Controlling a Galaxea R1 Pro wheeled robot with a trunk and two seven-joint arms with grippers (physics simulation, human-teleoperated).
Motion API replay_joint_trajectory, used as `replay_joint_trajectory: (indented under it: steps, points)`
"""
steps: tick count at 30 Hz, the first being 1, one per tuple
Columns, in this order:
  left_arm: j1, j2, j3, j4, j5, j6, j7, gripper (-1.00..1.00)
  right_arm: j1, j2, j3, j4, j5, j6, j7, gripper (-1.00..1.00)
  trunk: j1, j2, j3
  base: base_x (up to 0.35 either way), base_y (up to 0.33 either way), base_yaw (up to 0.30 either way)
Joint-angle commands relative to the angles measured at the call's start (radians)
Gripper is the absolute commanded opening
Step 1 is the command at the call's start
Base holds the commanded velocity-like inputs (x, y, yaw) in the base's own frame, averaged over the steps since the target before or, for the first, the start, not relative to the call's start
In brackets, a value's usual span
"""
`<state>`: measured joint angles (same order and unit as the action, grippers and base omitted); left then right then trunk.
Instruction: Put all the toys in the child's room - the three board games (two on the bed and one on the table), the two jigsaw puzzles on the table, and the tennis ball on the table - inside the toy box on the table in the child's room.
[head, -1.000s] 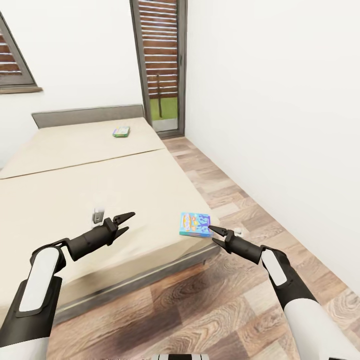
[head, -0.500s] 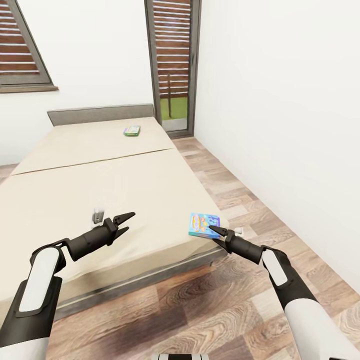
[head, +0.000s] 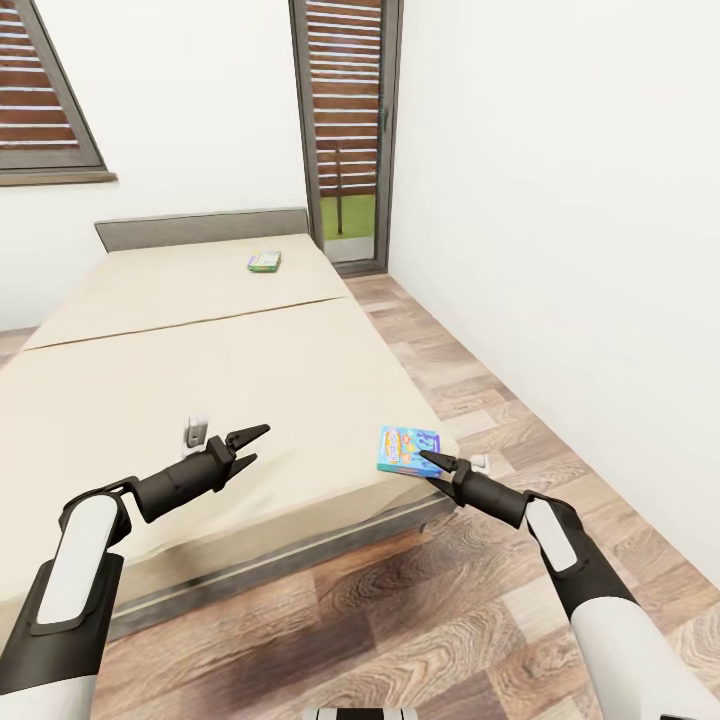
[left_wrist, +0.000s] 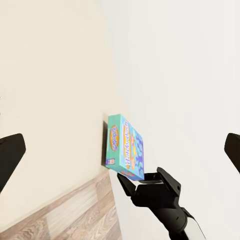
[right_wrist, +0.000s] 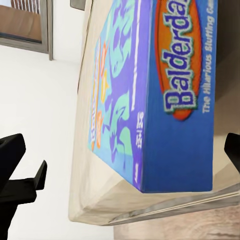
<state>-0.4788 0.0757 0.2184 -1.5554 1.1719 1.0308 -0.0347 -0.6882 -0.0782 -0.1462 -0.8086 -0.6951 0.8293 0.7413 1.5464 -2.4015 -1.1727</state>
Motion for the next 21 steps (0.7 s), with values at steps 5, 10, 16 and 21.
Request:
replay_joint_trajectory:
  steps: [5, 10, 16, 21]
  points:
    - [0.000, 0.001, 0.001, 0.000, -0.003, 0.005, -0.004, 1.00, -0.001, -0.001, -0.003, 0.000, -0.001, 0.008, 0.002, 1.00, 0.000, 0.000, -0.001, 0.000, 0.000, 0.003]
    - [0.000, 0.001, 0.001, 0.000, -0.003, 0.005, -0.004, 1.00, -0.001, -0.001, -0.004, 0.000, -0.001, 0.010, 0.003, 1.00, 0.000, 0.000, -0.001, 0.000, 0.000, 0.002]
    - [0.000, 0.001, 0.001, 0.000, -0.003, 0.005, -0.004, 1.00, -0.001, -0.001, -0.004, 0.000, -0.001, 0.010, 0.002, 1.00, 0.000, 0.000, -0.001, 0.000, 0.000, 0.000]
    - [0.000, 0.001, 0.001, 0.000, -0.003, 0.005, -0.004, 1.00, -0.001, -0.002, -0.004, 0.002, 0.000, 0.010, 0.002, 1.00, 0.000, 0.000, -0.001, 0.000, 0.000, 0.000]
